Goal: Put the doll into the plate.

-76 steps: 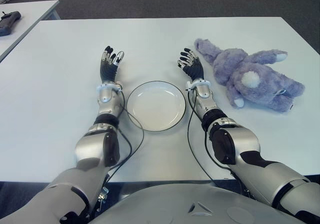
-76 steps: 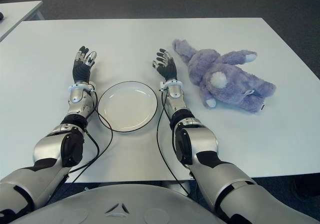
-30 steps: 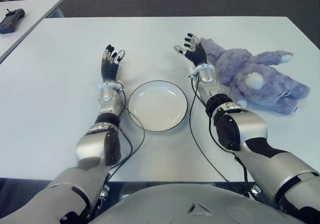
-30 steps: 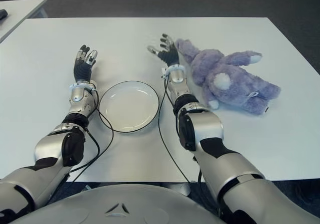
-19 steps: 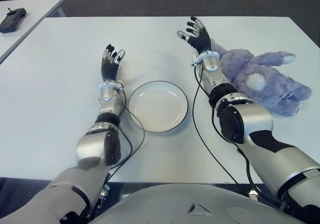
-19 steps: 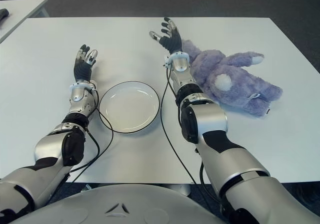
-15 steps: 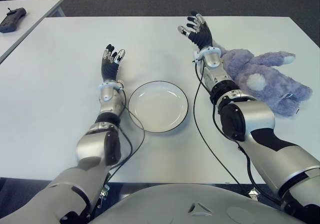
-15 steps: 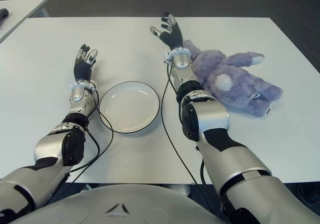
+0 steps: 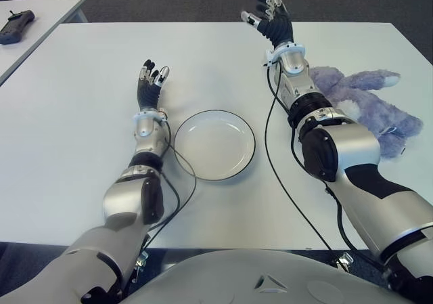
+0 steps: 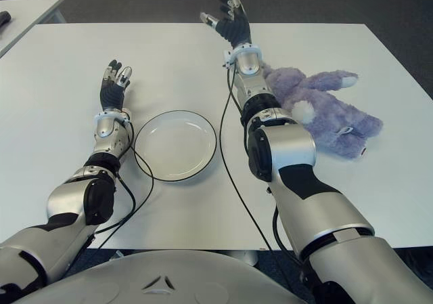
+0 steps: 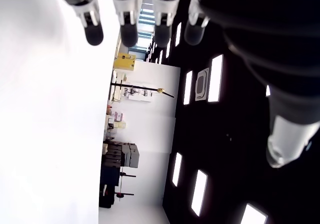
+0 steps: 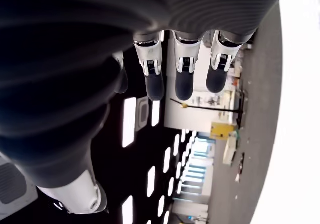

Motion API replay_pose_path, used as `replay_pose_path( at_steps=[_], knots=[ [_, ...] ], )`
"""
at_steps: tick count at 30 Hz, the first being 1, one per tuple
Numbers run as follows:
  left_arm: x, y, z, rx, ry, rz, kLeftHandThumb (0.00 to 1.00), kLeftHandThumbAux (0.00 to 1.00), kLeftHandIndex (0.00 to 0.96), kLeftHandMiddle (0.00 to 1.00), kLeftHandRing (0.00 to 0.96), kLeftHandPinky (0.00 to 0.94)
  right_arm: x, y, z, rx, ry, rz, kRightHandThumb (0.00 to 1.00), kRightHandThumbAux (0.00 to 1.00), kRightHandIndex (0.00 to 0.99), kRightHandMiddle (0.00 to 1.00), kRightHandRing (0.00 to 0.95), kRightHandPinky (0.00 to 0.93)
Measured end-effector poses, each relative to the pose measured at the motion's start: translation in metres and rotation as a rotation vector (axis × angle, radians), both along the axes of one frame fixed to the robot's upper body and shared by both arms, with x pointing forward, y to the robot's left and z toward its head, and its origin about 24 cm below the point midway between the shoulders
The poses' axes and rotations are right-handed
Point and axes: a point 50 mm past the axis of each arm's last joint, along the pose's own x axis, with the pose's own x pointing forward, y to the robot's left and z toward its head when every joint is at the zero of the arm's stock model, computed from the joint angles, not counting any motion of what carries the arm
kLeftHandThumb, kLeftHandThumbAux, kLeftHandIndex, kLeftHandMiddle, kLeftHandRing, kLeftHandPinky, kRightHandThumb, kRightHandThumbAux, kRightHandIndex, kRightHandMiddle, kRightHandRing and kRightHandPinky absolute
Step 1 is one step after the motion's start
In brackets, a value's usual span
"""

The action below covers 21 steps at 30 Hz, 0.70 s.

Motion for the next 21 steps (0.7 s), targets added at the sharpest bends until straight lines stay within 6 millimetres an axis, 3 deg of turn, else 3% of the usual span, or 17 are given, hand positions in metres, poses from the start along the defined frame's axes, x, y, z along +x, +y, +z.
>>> replay_pose_path(
  at_steps=[11, 21],
  knots=[
    [0.001, -0.002, 0.0, -0.004, -0.002, -0.002, 0.0, 0.584, 0.022, 0.067, 0.043, 0.021, 0.006, -0.023, 0.037, -0.059, -0.095, -0.068, 0.112, 0.767, 0.059, 0.071, 0.07, 0.069],
    [0.001, -0.003, 0.001, -0.011, -0.004, 0.0, 0.0, 0.57, 0.02, 0.065, 0.039, 0.02, 0.007, -0.063, 0.073, -0.325, -0.166, -0.189, 0.113, 0.726, 0.054, 0.074, 0.074, 0.085]
  ],
)
